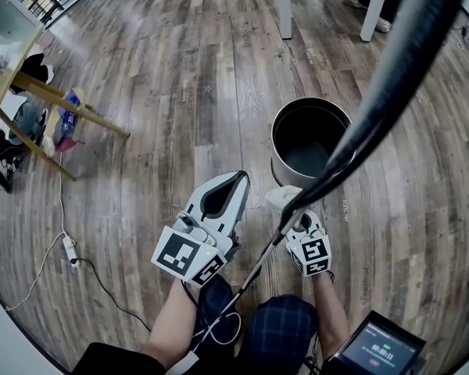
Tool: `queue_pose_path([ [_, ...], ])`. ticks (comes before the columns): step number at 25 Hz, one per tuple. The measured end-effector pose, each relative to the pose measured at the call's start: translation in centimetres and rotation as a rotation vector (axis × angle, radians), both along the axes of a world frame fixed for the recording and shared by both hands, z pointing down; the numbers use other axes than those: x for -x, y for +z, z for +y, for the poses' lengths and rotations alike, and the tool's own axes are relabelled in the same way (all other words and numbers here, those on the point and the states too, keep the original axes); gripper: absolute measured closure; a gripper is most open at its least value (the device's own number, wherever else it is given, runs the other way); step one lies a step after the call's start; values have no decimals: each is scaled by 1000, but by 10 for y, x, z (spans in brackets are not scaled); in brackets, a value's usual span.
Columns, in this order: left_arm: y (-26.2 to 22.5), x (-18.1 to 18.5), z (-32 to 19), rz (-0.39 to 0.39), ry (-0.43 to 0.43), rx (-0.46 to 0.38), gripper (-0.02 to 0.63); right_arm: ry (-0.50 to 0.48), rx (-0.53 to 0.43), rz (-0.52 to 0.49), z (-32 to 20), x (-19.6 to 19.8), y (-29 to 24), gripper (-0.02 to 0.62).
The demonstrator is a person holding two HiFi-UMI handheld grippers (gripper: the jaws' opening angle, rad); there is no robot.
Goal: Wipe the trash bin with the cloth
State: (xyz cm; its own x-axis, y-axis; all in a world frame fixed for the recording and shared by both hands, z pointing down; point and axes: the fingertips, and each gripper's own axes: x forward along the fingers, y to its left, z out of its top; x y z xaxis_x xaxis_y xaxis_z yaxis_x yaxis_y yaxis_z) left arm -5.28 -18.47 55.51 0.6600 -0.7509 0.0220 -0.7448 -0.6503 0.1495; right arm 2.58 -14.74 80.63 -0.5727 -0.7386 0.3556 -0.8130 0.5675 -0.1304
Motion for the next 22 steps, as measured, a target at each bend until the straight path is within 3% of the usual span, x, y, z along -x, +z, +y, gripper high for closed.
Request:
queue_pose_path([
  [7,0,3,2,-6,-1,4,609,-38,59,25,-24,33,30,503],
  [15,2,0,2,-26,8,7,609,50,133,127,-46,7,79,503],
  [22,3,0,1,-25,7,6,609,130,121,10,-48,-14,57,503],
])
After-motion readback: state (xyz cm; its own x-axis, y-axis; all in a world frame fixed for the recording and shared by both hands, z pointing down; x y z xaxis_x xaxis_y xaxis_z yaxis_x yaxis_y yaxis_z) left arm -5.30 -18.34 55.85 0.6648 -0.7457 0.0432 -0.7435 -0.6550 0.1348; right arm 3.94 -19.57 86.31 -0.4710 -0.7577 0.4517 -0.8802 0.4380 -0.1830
